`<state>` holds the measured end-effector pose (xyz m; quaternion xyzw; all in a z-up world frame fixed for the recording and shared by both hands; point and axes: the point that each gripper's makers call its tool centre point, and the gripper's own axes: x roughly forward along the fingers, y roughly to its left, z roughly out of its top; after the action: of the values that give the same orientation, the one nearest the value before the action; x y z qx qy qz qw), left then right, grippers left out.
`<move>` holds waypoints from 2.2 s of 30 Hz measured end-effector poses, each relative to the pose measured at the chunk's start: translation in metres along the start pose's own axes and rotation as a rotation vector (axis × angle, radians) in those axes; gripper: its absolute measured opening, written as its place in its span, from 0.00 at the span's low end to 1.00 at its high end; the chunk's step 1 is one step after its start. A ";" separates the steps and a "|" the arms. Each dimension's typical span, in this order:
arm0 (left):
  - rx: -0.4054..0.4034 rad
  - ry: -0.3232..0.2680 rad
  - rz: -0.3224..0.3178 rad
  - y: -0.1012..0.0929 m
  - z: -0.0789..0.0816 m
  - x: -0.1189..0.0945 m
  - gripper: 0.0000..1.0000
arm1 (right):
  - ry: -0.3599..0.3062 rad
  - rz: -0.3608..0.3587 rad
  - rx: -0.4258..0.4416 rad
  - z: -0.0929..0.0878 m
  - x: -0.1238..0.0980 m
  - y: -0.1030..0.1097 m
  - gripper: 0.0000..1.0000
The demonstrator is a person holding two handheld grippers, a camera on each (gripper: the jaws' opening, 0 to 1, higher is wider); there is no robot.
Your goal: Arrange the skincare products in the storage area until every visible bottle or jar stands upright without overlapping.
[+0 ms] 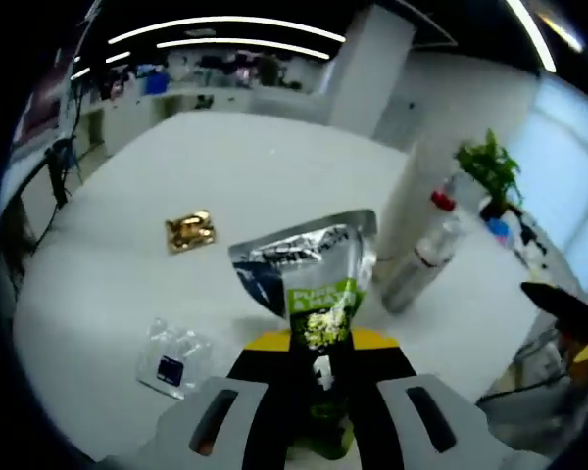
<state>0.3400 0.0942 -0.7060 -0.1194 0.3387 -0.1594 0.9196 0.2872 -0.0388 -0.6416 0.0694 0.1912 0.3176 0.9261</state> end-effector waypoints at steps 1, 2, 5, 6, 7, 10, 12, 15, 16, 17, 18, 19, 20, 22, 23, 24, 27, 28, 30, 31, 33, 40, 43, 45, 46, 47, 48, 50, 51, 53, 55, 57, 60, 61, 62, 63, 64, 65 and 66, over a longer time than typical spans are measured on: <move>-0.002 -0.005 -0.018 -0.005 0.000 -0.004 0.15 | -0.008 0.011 0.015 0.001 0.000 0.002 0.70; -0.008 -0.011 -0.029 -0.009 0.001 -0.007 0.15 | -0.009 0.017 0.013 0.002 -0.001 0.003 0.67; -0.009 -0.042 -0.076 -0.025 0.005 -0.020 0.15 | 0.012 0.042 -0.036 -0.001 0.000 0.016 0.62; -0.012 -0.042 -0.088 -0.028 0.005 -0.022 0.15 | 0.000 0.053 -0.022 0.003 -0.001 0.019 0.61; -0.007 -0.044 -0.098 -0.031 0.006 -0.024 0.15 | -0.026 0.064 0.013 0.008 -0.001 0.022 0.61; 0.070 -0.068 -0.138 -0.045 0.015 -0.034 0.14 | -0.106 0.099 0.153 0.025 -0.004 0.022 0.56; 0.148 -0.088 -0.149 -0.051 0.021 -0.040 0.14 | -0.140 0.111 0.219 0.035 -0.004 0.022 0.53; 0.235 -0.107 -0.168 -0.062 0.025 -0.050 0.14 | -0.197 0.136 0.266 0.051 -0.003 0.030 0.53; 0.244 -0.111 -0.172 -0.064 0.025 -0.051 0.14 | -0.204 0.144 0.271 0.053 -0.003 0.032 0.52; 0.291 -0.122 -0.191 -0.071 0.026 -0.057 0.15 | -0.224 0.179 0.289 0.061 -0.002 0.041 0.51; 0.307 -0.123 -0.195 -0.073 0.025 -0.059 0.15 | -0.223 0.187 0.289 0.063 0.000 0.044 0.51; 0.340 -0.127 -0.206 -0.077 0.023 -0.062 0.15 | -0.224 0.193 0.288 0.065 0.002 0.047 0.51; 0.356 -0.131 -0.212 -0.080 0.023 -0.064 0.15 | -0.229 0.198 0.296 0.067 0.003 0.049 0.50; 0.395 -0.137 -0.225 -0.086 0.020 -0.070 0.15 | -0.250 0.211 0.318 0.073 0.004 0.052 0.49; 0.425 -0.147 -0.235 -0.090 0.020 -0.074 0.15 | -0.256 0.212 0.327 0.075 0.004 0.052 0.47; 0.448 -0.160 -0.246 -0.094 0.020 -0.078 0.15 | -0.272 0.205 0.339 0.078 0.004 0.051 0.45; 0.500 -0.183 -0.273 -0.102 0.018 -0.088 0.15 | -0.321 0.183 0.393 0.084 0.001 0.050 0.38; 0.500 -0.191 -0.266 -0.102 0.019 -0.090 0.15 | -0.332 0.177 0.410 0.085 0.000 0.049 0.35; 0.505 -0.198 -0.268 -0.102 0.020 -0.093 0.15 | -0.355 0.147 0.435 0.085 -0.005 0.045 0.21; 0.499 -0.203 -0.277 -0.101 0.021 -0.095 0.15 | -0.358 0.127 0.443 0.084 -0.006 0.040 0.12; 0.523 -0.210 -0.291 -0.104 0.021 -0.097 0.16 | -0.373 0.150 0.476 0.086 -0.009 0.043 0.09; 0.539 -0.208 -0.310 -0.106 0.014 -0.101 0.29 | -0.368 0.142 0.416 0.088 -0.015 0.054 0.03; 0.534 -0.216 -0.321 -0.108 0.015 -0.106 0.43 | -0.384 0.170 0.416 0.093 -0.018 0.062 0.01; 0.545 -0.224 -0.324 -0.107 0.016 -0.109 0.43 | -0.410 0.179 0.430 0.099 -0.020 0.064 0.01; 0.547 -0.224 -0.325 -0.107 0.016 -0.109 0.43 | -0.417 0.195 0.454 0.102 -0.021 0.066 0.01; 0.548 -0.215 -0.336 -0.106 0.015 -0.110 0.43 | -0.421 0.195 0.446 0.103 -0.021 0.065 0.01; 0.544 -0.205 -0.343 -0.105 0.014 -0.111 0.41 | -0.427 0.203 0.424 0.107 -0.023 0.068 0.01; 0.520 -0.197 -0.354 -0.099 0.014 -0.113 0.44 | -0.430 0.223 0.431 0.111 -0.025 0.070 0.01; 0.506 -0.206 -0.357 -0.095 0.016 -0.115 0.47 | -0.430 0.235 0.428 0.113 -0.025 0.071 0.01; 0.484 -0.211 -0.352 -0.085 0.020 -0.118 0.54 | -0.427 0.253 0.394 0.115 -0.027 0.076 0.01; 0.434 -0.219 -0.382 -0.081 0.024 -0.122 0.65 | -0.415 0.284 0.370 0.117 -0.029 0.082 0.01; 0.393 -0.211 -0.472 -0.088 0.026 -0.128 0.80 | -0.410 0.374 0.351 0.120 -0.034 0.096 0.01; 0.452 -0.206 -0.561 -0.096 0.026 -0.137 0.86 | -0.412 0.533 0.341 0.128 -0.047 0.120 0.01; 0.385 -0.183 -0.650 -0.105 0.024 -0.144 0.82 | -0.415 0.576 0.347 0.130 -0.051 0.126 0.01; 0.337 -0.180 -0.695 -0.110 0.025 -0.149 0.76 | -0.415 0.631 0.350 0.134 -0.057 0.134 0.01; 0.275 -0.188 -0.752 -0.115 0.028 -0.155 0.66 | -0.403 0.674 0.345 0.135 -0.061 0.139 0.01; 0.254 -0.208 -0.778 -0.117 0.032 -0.158 0.60 | -0.389 0.692 0.335 0.135 -0.062 0.142 0.01; 0.236 -0.231 -0.797 -0.120 0.036 -0.161 0.55 | -0.388 0.693 0.322 0.136 -0.061 0.143 0.01; 0.242 -0.259 -0.804 -0.121 0.039 -0.163 0.48 | -0.389 0.688 0.312 0.137 -0.060 0.144 0.01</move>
<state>0.2225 0.0479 -0.5424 -0.1519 0.1262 -0.5271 0.8265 0.2171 0.0365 -0.4616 0.3272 0.0243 0.5562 0.7635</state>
